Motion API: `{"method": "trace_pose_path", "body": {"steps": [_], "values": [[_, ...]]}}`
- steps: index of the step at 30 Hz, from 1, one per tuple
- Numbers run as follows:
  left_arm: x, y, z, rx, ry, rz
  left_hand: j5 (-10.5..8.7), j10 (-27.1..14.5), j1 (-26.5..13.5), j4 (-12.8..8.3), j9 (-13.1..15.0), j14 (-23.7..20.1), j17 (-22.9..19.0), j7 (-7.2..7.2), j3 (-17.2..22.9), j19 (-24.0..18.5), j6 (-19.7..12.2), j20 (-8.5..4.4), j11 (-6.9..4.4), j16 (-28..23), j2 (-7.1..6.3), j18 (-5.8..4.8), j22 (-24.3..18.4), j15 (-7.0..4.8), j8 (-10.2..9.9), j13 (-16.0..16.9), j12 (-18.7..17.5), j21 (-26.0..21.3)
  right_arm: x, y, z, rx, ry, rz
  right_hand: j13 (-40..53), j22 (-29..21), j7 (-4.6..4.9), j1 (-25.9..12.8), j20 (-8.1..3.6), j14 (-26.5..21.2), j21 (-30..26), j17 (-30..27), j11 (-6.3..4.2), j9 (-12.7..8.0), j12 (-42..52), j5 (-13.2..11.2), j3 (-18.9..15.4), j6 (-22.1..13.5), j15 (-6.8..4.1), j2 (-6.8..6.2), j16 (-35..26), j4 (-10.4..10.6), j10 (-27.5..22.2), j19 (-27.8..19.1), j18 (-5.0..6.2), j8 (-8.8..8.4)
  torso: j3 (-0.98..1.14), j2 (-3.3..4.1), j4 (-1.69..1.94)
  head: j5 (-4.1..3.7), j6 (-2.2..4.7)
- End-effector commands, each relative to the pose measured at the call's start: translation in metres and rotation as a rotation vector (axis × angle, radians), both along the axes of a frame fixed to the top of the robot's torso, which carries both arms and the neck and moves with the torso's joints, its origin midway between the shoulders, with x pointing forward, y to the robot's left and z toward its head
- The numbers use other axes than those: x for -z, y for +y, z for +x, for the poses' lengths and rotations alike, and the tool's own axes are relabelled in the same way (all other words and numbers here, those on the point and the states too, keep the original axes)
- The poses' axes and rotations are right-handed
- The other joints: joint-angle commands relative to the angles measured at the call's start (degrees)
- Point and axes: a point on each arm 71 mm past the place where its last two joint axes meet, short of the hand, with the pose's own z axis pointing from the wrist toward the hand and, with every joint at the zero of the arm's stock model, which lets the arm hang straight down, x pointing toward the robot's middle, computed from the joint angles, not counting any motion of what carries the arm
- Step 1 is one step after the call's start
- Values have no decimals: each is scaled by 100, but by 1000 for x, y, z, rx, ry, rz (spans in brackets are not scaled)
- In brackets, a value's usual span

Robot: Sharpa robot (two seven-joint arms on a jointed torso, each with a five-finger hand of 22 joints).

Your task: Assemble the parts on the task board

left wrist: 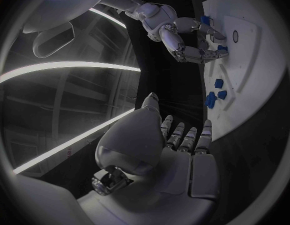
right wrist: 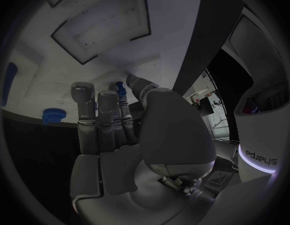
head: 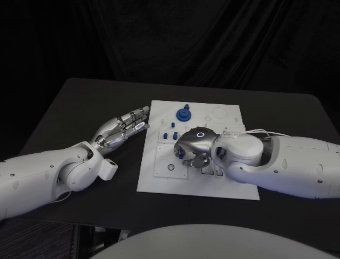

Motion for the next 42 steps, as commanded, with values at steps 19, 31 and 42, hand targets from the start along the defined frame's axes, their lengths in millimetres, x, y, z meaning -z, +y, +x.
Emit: {"method": "trace_pose_path", "body": {"steps": [19, 31, 42], "values": [[-4, 2, -1, -13, -54, -44, -1557, 11, -1279, 376, 15, -74, -27, 23, -563, -110, 62, -98, 33, -38, 264, 40, -307, -95, -3, 1, 26, -29, -60, -74, 20, 228, -58, 139, -645, 406, 59, 130, 268, -56, -9, -171, 339, -571, -34, 129, -1340, -344, 270, -102, 347, 1210, -1571, 193, 12, -513, 10, 6, -6, -104, 1], [-4, 2, -1, -25, -71, -46, -1675, 46, -1765, 348, 14, -74, -27, -13, -998, -376, 52, 87, 28, -38, 89, 21, -1069, -201, 1, 8, -21, -174, -53, -124, 29, 383, -43, 77, -1166, 512, 0, -115, 167, 235, 458, 4, 216, -777, -374, -122, -1330, -58, 160, -52, 511, 1202, -752, 445, -56, -781, -10, -2, -4, -155, 1], [-4, 2, -2, -28, -75, -48, -1674, 57, -1567, 338, 8, -74, -27, -27, -948, -405, 18, 178, 0, -38, -185, -36, -1157, -191, -5, 8, -52, -180, -41, -133, 31, 410, -30, 66, -1231, 525, 39, -7, 99, 309, 519, 28, 132, -817, -389, 45, -1225, 153, 87, 75, 519, 1161, -385, 495, -67, -815, 14, 38, 3, -198, 1]]}}
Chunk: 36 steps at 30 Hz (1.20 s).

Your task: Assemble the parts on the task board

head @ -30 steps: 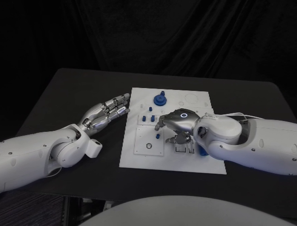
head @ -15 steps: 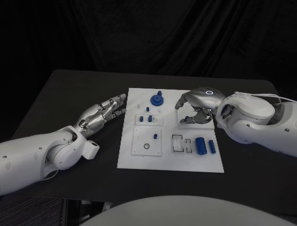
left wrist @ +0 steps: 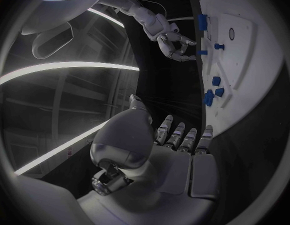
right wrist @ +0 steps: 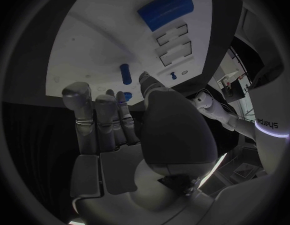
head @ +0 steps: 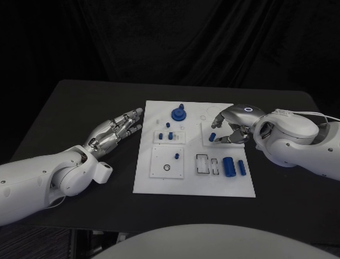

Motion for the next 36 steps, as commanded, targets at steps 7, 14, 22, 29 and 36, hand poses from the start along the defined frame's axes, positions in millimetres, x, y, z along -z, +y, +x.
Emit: {"method": "trace_pose_path", "body": {"steps": [7, 14, 22, 29, 36], "values": [[-6, -1, -1, -3, -72, -62, 37, 24, 402, 1, -7, -2, -6, -42, 336, -22, -27, 26, -27, -38, -5, -48, -32, 25, -10, -3, -53, -21, 9, 1, 3, 10, 0, 11, -23, 537, 22, 238, -56, 75, 61, 28, -48, -40, -29, 335, 134, 97, -38, 123, 35, -65, 220, 63, -75, -84, 18, 10, -1, -20, 2], [-6, -1, -1, 0, -70, -63, 121, 14, 384, 27, -8, -2, -6, -38, 405, -29, -27, -1, -27, -38, 68, -26, -50, 46, -11, -6, -58, -22, 14, 6, 6, -11, -11, 27, -29, 578, 95, 368, -100, 157, 226, 155, -103, -69, -56, 564, 221, 127, -87, 173, 112, -153, 508, 127, -100, -140, 11, -3, -8, -1, 2], [-6, 0, -2, -2, -67, -61, 357, 11, 487, 16, -8, -2, -6, -23, 488, -32, -18, -4, -15, -38, 98, 25, -60, 55, -10, -5, -47, -21, 19, 12, 8, -31, 1, 32, -87, 590, 139, 475, -146, 182, 273, 173, -147, -80, -248, 952, 449, 271, -130, 159, 107, -233, 918, 146, -110, -155, 9, -14, -1, -4, 2], [-5, 0, -2, 1, -64, -61, 574, 4, 671, -2, -7, -2, -6, -5, 578, -34, -10, 3, -10, -38, 104, 79, -69, 80, -10, -5, -34, -19, 23, 13, 9, -40, 17, 22, -130, 609, 111, 557, -185, 206, 362, 201, -189, 8, -465, 1311, 801, 586, -168, 89, 108, -316, 1382, 168, -122, -63, 7, -20, 13, -17, 2], [-5, 0, -2, 2, -62, -61, 653, 0, 739, -8, -7, -2, -6, -3, 608, -35, -10, 6, -10, -38, 101, 99, -74, 95, -10, -6, -32, -19, 25, 14, 10, -45, 29, 13, -133, 616, 75, 537, -215, 221, 401, 206, -235, 63, -572, 1321, 939, 721, -203, 51, 98, -360, 1659, 177, -126, -32, 8, -14, -5, -4, 2]]}}
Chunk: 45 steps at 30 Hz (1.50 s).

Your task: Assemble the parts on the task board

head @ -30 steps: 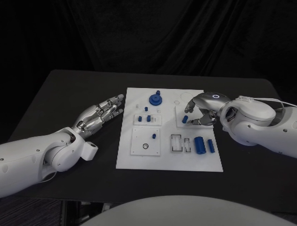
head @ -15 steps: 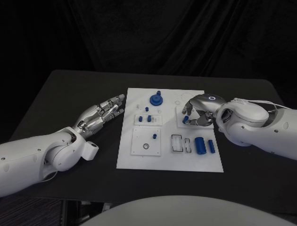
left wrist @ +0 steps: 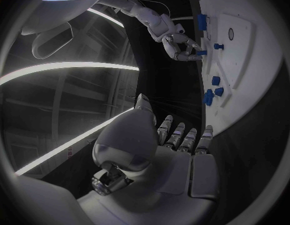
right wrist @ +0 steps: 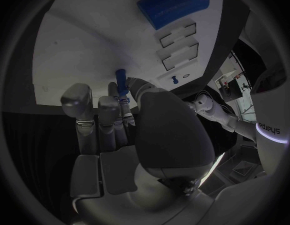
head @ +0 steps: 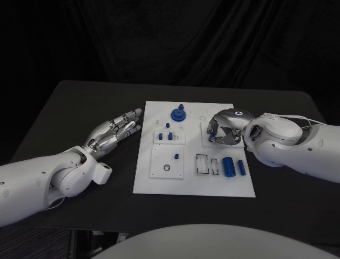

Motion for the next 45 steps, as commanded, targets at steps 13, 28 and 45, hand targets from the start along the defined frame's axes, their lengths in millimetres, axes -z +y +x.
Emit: {"method": "trace_pose_path", "body": {"steps": [13, 28, 45], "values": [[-5, -1, -1, 7, -60, -62, 156, -6, 181, -16, -5, -2, -9, 32, 96, -35, 22, 9, -6, -38, 3, 126, -9, 68, -9, -7, -1, -20, 1, 1, -3, -20, 12, 8, 34, 625, -142, 140, -128, 39, 95, -19, -131, 211, -180, -25, 202, 507, -142, -42, -49, -254, 478, 20, -82, 226, 0, 7, -8, 16, -1], [-4, -1, -1, 7, -52, -56, 385, -19, 337, -44, -2, -2, -9, 65, 174, -35, 35, 14, -7, -38, 36, 155, -17, 94, -7, -9, -1, -19, -23, -2, -7, -27, -72, 102, 108, 680, -222, 266, -212, 163, 353, 167, -224, 502, -273, -166, 210, 752, -222, 18, 14, -506, 715, 99, -124, 415, -2, -5, -17, 62, -1], [-4, -3, 0, 9, -52, -57, 403, -25, 345, -34, -3, -2, -9, 70, 184, -36, 29, 7, -7, -38, 53, 158, -20, 84, -8, -10, -7, -19, -47, 61, -39, -234, -72, 72, 122, 683, -182, 264, -207, 187, 370, 193, -186, 588, -409, -294, 224, 576, -198, 19, -9, -547, 680, 102, -134, 331, -5, 3, -5, 176, -1]]}}
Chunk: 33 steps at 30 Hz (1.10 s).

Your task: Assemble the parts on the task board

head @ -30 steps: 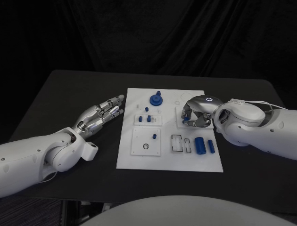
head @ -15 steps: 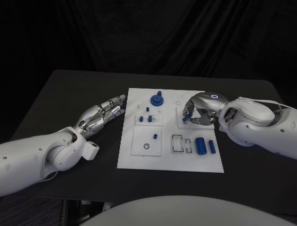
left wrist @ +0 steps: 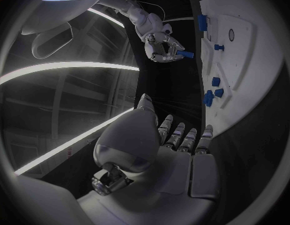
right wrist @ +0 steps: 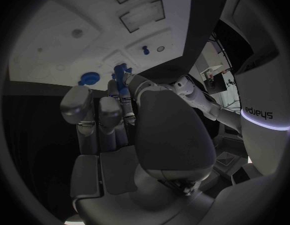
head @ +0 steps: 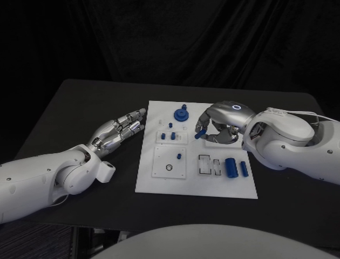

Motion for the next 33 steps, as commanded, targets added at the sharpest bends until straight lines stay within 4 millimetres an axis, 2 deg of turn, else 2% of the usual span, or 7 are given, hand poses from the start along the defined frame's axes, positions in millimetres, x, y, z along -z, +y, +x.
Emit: {"method": "trace_pose_path", "body": {"steps": [1, 9, 12, 16, 21, 28, 33], "values": [[-5, -2, 0, 5, -55, -55, 39, -25, 55, -2, -2, -3, -9, 28, 26, -36, -12, 7, -6, -38, 20, 68, -9, 44, -8, -6, -9, -20, 6, 20, -12, -85, -11, -75, 9, 683, 2, 25, -34, 20, -3, 1, -40, -13, -31, -30, -4, -53, 8, -5, -18, -33, 84, 8, -49, -50, -2, 7, 3, 75, -1], [-4, -6, 0, 12, -55, -60, 7, -35, 17, 58, -1, -3, -9, 44, 29, -38, -3, -15, 0, -38, 73, 80, -17, 21, -6, -7, -10, -21, 24, 77, -32, -275, -38, -156, 11, 662, 31, 53, -17, -20, -96, -90, -8, 17, -116, -63, 28, -134, 33, -13, -97, -72, 38, -25, -37, -107, -1, 17, 3, 311, -1], [-5, -6, 0, 13, -55, -61, 6, -35, 8, 65, -1, -3, -9, 46, 30, -39, -3, -20, 2, -38, 86, 82, -18, 17, -6, -7, -8, -21, 28, 93, -39, -327, -50, -172, 11, 656, 37, 55, -12, -31, -122, -107, 0, 23, -132, -73, 32, -144, 39, -15, -112, -79, 30, -35, -33, -116, 9, 12, -15, 382, -1], [-5, -6, -1, 13, -55, -61, 4, -35, 1, 69, -1, -3, -9, 47, 30, -39, -6, -22, 3, -38, 94, 83, -18, 15, -7, -7, -8, -21, 32, 104, -42, -363, -67, -187, 12, 656, 40, 56, -9, -34, -127, -103, 2, 27, -138, -79, 34, -149, 42, -16, -114, -84, 29, -39, -33, -120, -2, 8, 13, 380, -1], [-5, -7, -1, 14, -54, -61, 9, -37, -7, 71, -1, -3, -9, 48, 31, -39, -2, -24, 4, -38, 105, 84, -20, 15, -6, -7, -10, -22, 36, 113, -43, -390, -82, -213, 20, 655, 40, 72, -5, -45, -132, -107, 1, 40, -144, -92, 41, -147, 45, -17, -123, -106, 45, -47, -32, -123, -1, 9, -1, 392, -1], [-4, -9, 0, 21, -52, -64, 18, -39, -9, 68, -2, -3, -9, 49, 33, -39, -11, -25, 5, -38, 113, 86, -20, 16, -8, -8, -14, -22, 41, 116, -44, -400, -86, -262, 32, 651, 43, 101, -1, -68, -157, -134, 2, 57, -155, -96, 53, -148, 47, -24, -150, -145, 65, -65, -27, -131, -8, 22, 27, 357, -1], [-4, -9, 0, 21, -51, -63, 25, -38, -8, 65, -2, -3, -9, 50, 34, -40, -10, -26, 6, -38, 117, 86, -21, 17, -8, -7, -7, -22, 45, 114, -44, -393, -78, -282, 38, 646, 45, 117, 2, -84, -185, -151, 4, 68, -164, -95, 62, -146, 49, -23, -167, -167, 70, -80, -22, -134, -8, 18, 18, 366, -1]]}}
